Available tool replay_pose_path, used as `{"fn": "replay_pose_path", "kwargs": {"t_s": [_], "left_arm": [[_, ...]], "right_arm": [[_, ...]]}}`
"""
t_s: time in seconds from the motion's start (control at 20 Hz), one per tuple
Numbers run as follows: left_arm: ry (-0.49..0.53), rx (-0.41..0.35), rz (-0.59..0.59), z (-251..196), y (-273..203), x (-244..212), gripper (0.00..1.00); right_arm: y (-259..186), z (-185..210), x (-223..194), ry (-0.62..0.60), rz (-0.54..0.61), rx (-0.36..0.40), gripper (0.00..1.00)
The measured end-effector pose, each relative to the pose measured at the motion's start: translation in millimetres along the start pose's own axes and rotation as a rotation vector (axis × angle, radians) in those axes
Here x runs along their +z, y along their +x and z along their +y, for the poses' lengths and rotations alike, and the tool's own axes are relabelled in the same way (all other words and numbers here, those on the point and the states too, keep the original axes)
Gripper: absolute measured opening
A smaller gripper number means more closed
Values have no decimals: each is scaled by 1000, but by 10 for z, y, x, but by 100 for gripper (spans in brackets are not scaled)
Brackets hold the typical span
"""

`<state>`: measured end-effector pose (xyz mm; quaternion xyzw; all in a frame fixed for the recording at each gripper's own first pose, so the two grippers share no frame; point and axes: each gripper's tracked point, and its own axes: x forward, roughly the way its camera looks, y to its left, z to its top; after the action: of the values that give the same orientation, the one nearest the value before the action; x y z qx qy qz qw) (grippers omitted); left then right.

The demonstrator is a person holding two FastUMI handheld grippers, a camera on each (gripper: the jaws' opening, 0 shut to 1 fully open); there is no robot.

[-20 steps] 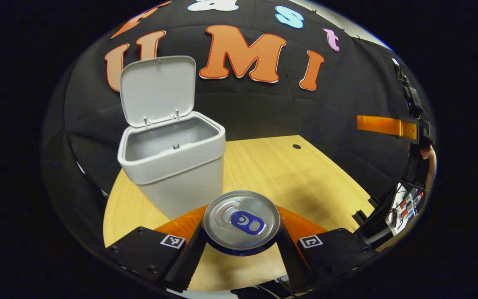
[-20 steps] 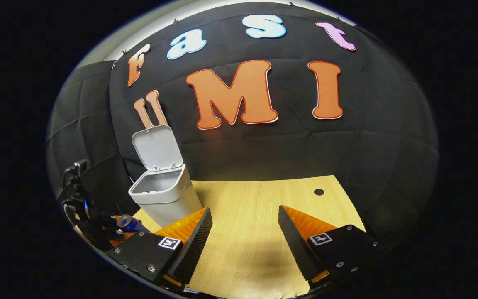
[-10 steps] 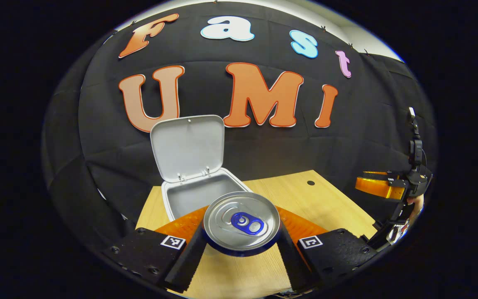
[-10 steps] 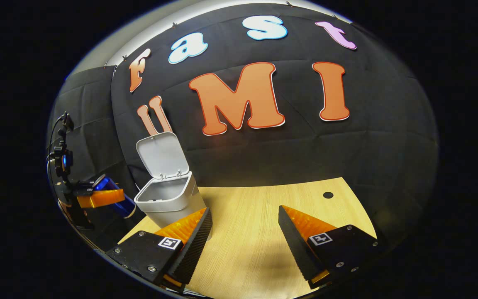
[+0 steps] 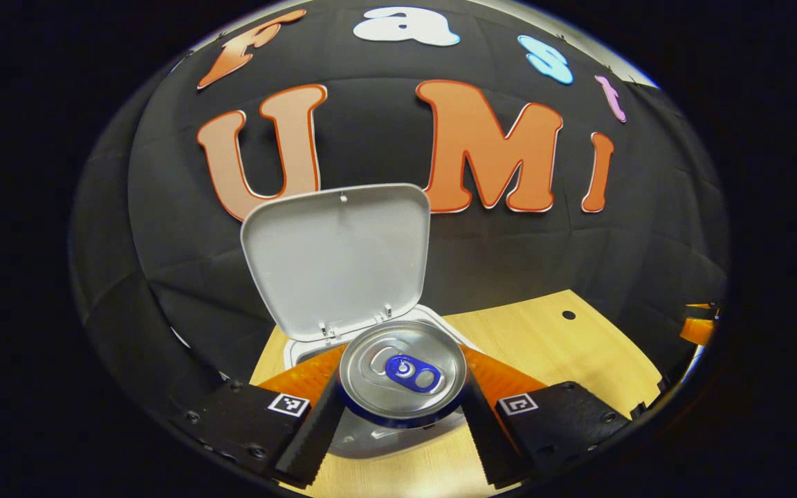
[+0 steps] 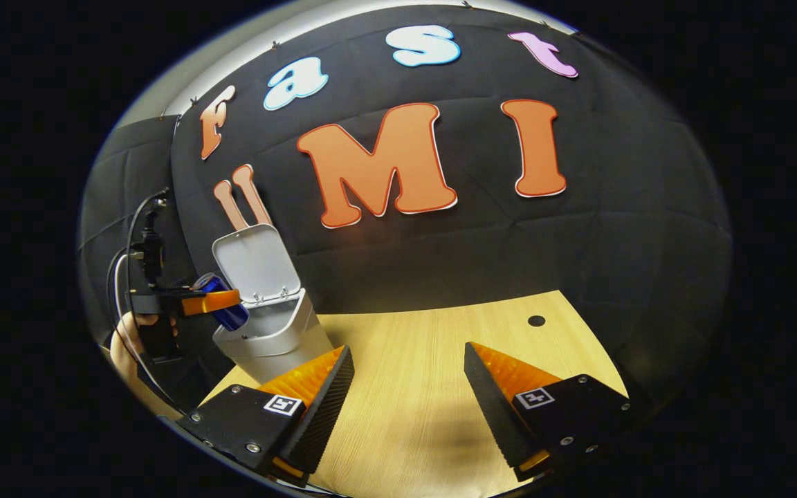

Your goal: Press the lid of the desktop garbage bin to open it, pick up the crumpled paper on the desktop and throw it into the bin, then pick up the pop can on the desktop and drop it into the bin, and finally close the garbage bin lid.

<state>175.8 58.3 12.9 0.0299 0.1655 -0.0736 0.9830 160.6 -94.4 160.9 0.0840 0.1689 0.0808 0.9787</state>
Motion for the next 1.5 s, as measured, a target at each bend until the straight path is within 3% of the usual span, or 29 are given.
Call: {"fn": "replay_pose_path", "kwargs": {"t_s": [0.3,0.4,0.8,1.0,1.25,1.5], "left_arm": [[-59,31,35,129,334,-152,87],[-54,30,21,124,301,-189,99],[-34,7,15,138,4,-139,99],[-13,-17,-33,289,-329,306,98],[46,60,-93,780,-581,950,98],[61,48,-100,952,-632,1485,95]], "right_arm": [[-17,-163,-103,24,23,-42,96],[14,-195,-130,30,32,-47,96],[135,26,-152,21,51,0,96],[199,177,-149,13,53,36,96],[294,389,-164,15,56,86,96],[344,493,-241,20,66,111,96]]}}
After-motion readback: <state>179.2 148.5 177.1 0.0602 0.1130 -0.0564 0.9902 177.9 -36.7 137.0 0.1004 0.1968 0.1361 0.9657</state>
